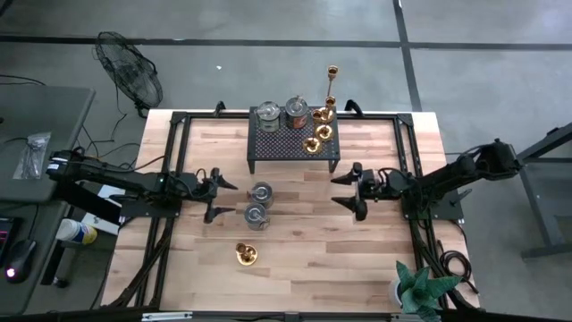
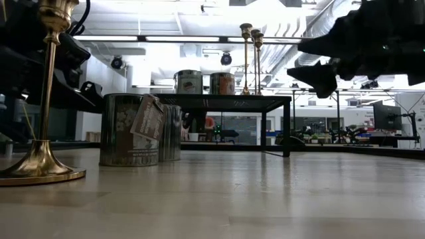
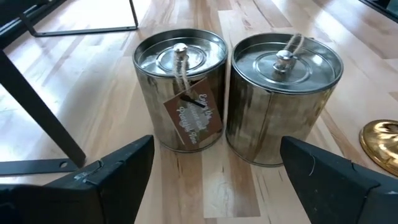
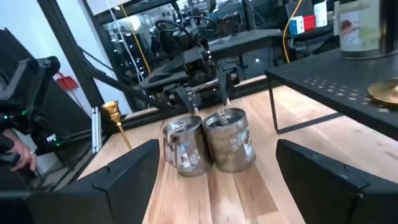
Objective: Pick & Place candle stick holders
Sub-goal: Align the brown scented candle with the orange scented candle on the shelf
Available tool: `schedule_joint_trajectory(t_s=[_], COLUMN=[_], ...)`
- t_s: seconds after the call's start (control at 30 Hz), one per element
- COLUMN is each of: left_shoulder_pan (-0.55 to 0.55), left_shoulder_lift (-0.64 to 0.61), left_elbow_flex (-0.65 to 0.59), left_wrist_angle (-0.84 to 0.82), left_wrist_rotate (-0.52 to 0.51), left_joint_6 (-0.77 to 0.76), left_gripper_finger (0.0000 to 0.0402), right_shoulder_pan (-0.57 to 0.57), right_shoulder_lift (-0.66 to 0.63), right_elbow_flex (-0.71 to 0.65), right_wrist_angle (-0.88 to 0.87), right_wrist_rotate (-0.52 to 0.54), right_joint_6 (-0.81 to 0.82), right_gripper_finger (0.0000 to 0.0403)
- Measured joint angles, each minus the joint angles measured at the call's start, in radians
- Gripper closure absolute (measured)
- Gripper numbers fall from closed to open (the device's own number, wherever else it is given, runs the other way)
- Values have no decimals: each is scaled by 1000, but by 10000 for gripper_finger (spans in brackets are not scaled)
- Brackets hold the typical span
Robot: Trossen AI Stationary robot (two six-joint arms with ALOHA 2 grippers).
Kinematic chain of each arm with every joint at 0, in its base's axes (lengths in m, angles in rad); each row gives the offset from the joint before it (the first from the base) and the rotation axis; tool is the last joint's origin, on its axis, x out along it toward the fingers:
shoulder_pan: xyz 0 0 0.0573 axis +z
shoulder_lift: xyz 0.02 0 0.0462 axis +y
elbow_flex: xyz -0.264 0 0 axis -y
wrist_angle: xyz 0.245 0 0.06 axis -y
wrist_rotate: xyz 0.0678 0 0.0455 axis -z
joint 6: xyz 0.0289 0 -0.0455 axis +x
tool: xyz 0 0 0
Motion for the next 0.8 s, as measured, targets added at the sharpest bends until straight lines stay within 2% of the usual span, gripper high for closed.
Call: schedule_joint_trajectory(t_s=[0.23,0.53,0.7,0.8], left_shoulder_pan=[0,0,0,0], left_shoulder_lift=[0,0,0,0], left_elbow_flex=[0,0,0,0], left_wrist_angle=[0,0,-8,-9], left_wrist_rotate=[-20,-34,-47,-50], left_joint_6=[0,0,-4,-4], left_gripper_finger=[57,57,57,57], right_shoulder_pan=[0,1,1,2], right_shoulder_lift=[0,-10,-174,-245], right_elbow_flex=[-76,-78,-78,-78], right_wrist_angle=[32,-62,-230,-266], right_wrist_rotate=[-1,-1,0,0], right_joint_6=[0,0,0,0], right_gripper_finger=[87,87,87,87])
